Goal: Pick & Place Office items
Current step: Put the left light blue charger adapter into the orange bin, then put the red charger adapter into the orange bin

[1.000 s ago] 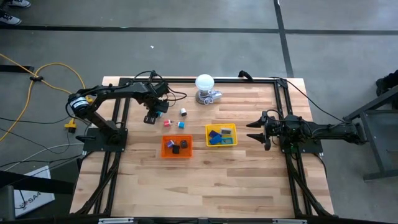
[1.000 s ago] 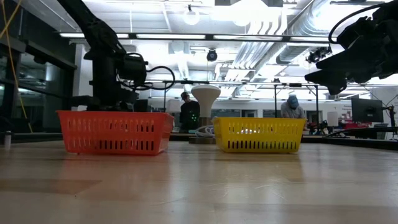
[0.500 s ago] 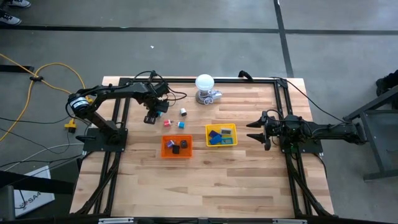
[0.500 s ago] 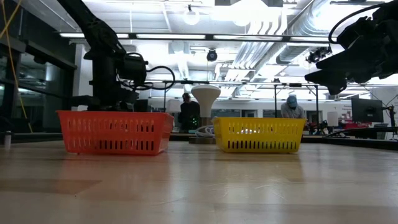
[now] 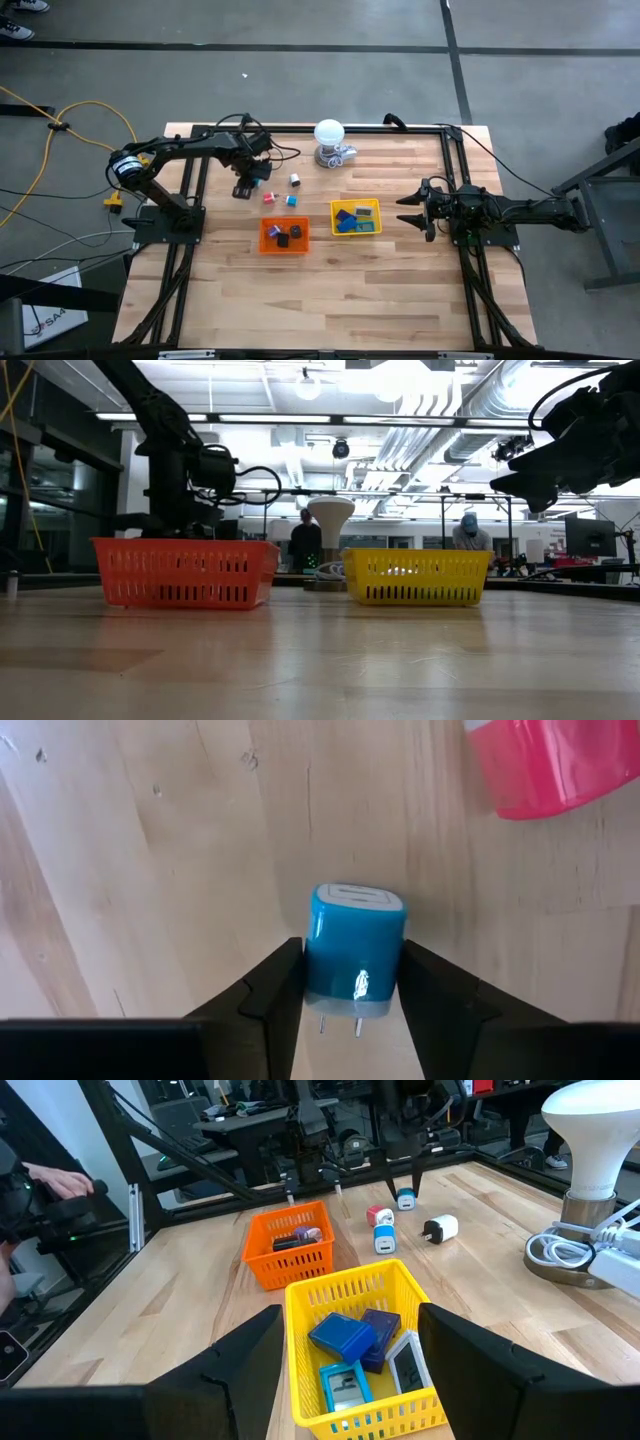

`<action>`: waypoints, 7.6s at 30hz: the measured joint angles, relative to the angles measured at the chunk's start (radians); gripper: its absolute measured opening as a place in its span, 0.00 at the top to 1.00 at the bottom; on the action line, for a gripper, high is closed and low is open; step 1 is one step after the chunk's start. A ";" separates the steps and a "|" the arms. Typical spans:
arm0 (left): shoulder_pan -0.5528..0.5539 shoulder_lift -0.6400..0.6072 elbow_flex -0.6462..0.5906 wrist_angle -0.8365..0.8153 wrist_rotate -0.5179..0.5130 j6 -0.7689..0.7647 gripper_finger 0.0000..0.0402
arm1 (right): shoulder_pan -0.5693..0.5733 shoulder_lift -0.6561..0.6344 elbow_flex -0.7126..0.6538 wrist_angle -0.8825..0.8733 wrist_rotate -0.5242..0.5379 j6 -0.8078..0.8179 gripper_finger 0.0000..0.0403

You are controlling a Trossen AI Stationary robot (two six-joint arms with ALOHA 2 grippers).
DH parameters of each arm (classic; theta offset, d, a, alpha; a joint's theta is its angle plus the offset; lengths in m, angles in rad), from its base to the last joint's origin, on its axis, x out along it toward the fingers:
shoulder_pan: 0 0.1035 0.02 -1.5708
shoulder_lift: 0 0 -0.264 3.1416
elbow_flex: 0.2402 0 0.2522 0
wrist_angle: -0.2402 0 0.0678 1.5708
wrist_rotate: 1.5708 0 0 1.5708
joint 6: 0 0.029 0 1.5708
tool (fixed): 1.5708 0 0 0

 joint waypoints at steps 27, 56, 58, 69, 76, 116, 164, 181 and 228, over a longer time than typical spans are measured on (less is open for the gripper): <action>-0.485 -0.203 0.213 -0.177 -0.115 -0.497 0.65 | 0.000 0.000 0.000 0.000 0.000 0.000 0.45; -0.813 0.167 0.390 -0.134 -0.010 -0.984 0.65 | 0.000 0.000 0.000 0.000 0.000 0.000 0.45; -0.804 0.185 0.390 -0.119 0.014 -0.982 0.65 | 0.000 0.000 0.000 0.000 0.000 0.000 0.45; -0.777 0.210 0.390 -0.088 0.012 -0.953 0.64 | 0.000 0.000 0.000 0.000 0.000 0.000 0.45; -0.777 0.210 0.390 -0.085 -0.004 -0.952 0.61 | 0.000 0.000 0.000 0.000 0.000 0.000 0.45; -0.679 0.077 0.388 -0.174 0.032 -0.854 0.60 | 0.000 0.000 0.000 0.000 0.000 0.000 0.45; -0.231 0.012 0.169 -0.134 0.060 -0.863 0.60 | 0.000 0.000 0.000 0.000 0.000 0.000 0.45; -0.305 0.060 0.158 -0.103 -0.009 -0.862 0.60 | 0.000 0.000 0.000 0.000 0.000 0.000 0.45; -0.300 0.111 0.107 -0.033 -0.005 -0.854 0.68 | 0.000 0.000 0.000 0.000 0.000 0.000 0.45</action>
